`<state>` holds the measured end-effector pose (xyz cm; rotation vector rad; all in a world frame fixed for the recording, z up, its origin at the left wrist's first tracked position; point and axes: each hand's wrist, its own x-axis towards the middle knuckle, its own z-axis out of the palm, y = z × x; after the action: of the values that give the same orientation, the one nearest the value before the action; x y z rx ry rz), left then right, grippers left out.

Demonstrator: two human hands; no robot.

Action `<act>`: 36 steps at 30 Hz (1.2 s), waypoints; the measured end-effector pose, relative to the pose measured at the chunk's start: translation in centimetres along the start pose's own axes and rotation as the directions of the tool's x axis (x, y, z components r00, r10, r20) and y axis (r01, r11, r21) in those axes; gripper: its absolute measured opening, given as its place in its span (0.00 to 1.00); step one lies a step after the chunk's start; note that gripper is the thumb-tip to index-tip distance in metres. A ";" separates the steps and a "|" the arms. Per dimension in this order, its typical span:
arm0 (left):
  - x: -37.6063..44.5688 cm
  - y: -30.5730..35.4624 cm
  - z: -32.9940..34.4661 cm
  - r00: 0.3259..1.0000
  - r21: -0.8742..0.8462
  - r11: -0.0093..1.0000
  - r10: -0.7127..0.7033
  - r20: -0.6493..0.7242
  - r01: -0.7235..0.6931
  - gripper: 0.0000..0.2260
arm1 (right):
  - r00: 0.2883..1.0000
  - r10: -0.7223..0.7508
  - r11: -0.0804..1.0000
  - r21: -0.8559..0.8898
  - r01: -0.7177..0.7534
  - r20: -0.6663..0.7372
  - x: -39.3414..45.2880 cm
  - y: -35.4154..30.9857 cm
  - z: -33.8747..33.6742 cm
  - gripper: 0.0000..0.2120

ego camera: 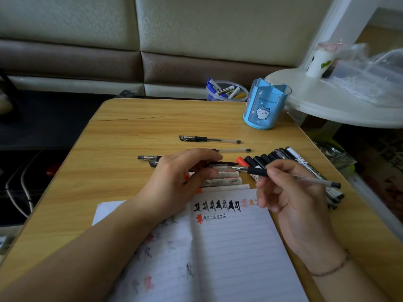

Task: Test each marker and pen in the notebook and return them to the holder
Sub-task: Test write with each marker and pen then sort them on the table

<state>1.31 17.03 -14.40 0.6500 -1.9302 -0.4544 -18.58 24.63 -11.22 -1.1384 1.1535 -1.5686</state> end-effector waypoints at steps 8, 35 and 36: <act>0.0 0.6 0.2 0.997 0.046 0.997 0.060 0.042 -0.062 0.10 | 0.995 0.056 0.998 -0.029 -0.054 0.078 -0.3 0.1 0.5 0.07; -0.1 1.3 0.5 0.988 -0.177 0.975 -0.145 -0.054 0.133 0.19 | 0.942 -0.299 0.941 0.119 0.317 -0.150 1.3 -2.1 -3.7 0.11; -0.1 1.3 0.5 0.988 -0.173 0.975 -0.148 -0.052 0.137 0.19 | 0.911 -0.338 0.938 -0.007 0.346 -0.238 1.5 -1.9 -3.8 0.11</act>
<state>0.58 18.07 -13.92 0.6865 -1.7686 -0.6714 -22.84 24.30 -9.68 -1.2021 1.1142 -2.0325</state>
